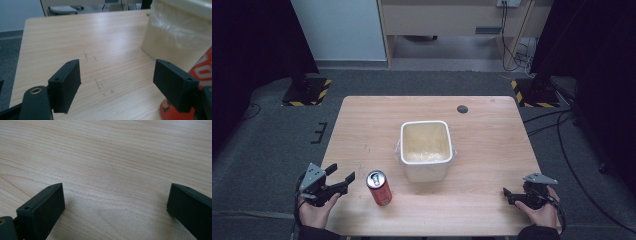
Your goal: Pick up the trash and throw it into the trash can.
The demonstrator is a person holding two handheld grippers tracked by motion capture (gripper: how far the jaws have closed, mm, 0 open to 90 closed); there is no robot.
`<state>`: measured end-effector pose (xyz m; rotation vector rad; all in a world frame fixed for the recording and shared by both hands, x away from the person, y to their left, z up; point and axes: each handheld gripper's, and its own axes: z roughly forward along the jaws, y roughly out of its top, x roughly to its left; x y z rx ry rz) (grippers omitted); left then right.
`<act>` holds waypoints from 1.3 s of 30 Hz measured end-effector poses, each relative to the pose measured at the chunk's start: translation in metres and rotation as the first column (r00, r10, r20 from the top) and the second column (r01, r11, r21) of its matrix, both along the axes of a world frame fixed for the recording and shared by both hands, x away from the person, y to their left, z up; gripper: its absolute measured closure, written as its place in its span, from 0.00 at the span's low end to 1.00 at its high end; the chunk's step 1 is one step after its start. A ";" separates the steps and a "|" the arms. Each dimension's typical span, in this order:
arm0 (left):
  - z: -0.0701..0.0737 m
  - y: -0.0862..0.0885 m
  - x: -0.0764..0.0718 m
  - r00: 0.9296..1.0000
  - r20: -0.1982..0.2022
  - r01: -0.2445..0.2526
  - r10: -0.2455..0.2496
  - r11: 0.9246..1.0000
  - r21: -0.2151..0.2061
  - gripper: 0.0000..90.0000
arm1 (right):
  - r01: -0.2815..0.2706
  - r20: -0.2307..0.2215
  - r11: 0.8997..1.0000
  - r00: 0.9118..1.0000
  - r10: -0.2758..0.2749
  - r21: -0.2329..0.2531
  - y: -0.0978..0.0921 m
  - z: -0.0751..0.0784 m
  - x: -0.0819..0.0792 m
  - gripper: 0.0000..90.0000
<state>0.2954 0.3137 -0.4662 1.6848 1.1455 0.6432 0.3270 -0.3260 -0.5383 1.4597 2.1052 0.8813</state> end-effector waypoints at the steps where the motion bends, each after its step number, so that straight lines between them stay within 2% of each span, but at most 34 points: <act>1: 0.004 0.000 -0.001 1.000 0.011 0.001 -0.001 1.000 -0.008 0.24 | 0.000 0.000 1.000 1.000 0.000 0.000 0.000 0.000 0.000 0.02; 5: 0.018 -0.002 -0.006 0.998 0.055 0.015 -0.012 0.999 -0.042 0.23 | -0.001 -0.002 1.000 1.000 0.001 -0.001 0.000 0.000 0.000 0.02; 10: 0.036 -0.007 -0.013 0.992 0.123 0.039 -0.029 0.996 -0.079 0.22 | -0.001 -0.002 1.000 1.000 0.001 -0.001 0.000 0.000 0.000 0.02; 14: 0.044 -0.013 -0.017 0.987 0.150 0.069 -0.053 0.992 -0.105 0.22 | -0.001 -0.001 1.000 1.000 0.001 -0.001 0.000 0.000 0.000 0.02; 15: 0.049 -0.019 -0.020 0.983 0.168 0.090 -0.070 0.990 -0.112 0.22 | -0.001 -0.002 1.000 1.000 0.001 -0.001 0.000 0.000 0.000 0.02; 19: 0.056 -0.031 -0.024 0.975 0.192 0.136 -0.111 0.983 -0.121 0.22 | -0.001 -0.002 1.000 1.000 0.001 -0.001 0.000 0.000 0.000 0.02; 22: 0.058 -0.037 -0.026 0.971 0.197 0.158 -0.133 0.981 -0.115 0.22 | 0.000 -0.002 1.000 1.000 0.000 -0.001 0.000 0.000 0.000 0.02; 28: 0.054 -0.055 -0.030 0.966 0.182 0.207 -0.185 0.972 -0.109 0.21 | -0.001 -0.002 1.000 1.000 0.001 -0.001 0.000 0.000 0.000 0.02; 34: 0.042 -0.070 -0.029 0.963 0.142 0.242 -0.229 0.967 -0.085 0.21 | -0.001 -0.002 1.000 1.000 0.001 -0.001 0.000 0.000 0.000 0.02; 39: 0.030 -0.078 -0.027 0.965 0.107 0.247 -0.239 0.967 -0.064 0.20 | -0.001 -0.002 1.000 1.000 0.001 -0.001 0.000 0.000 0.000 0.02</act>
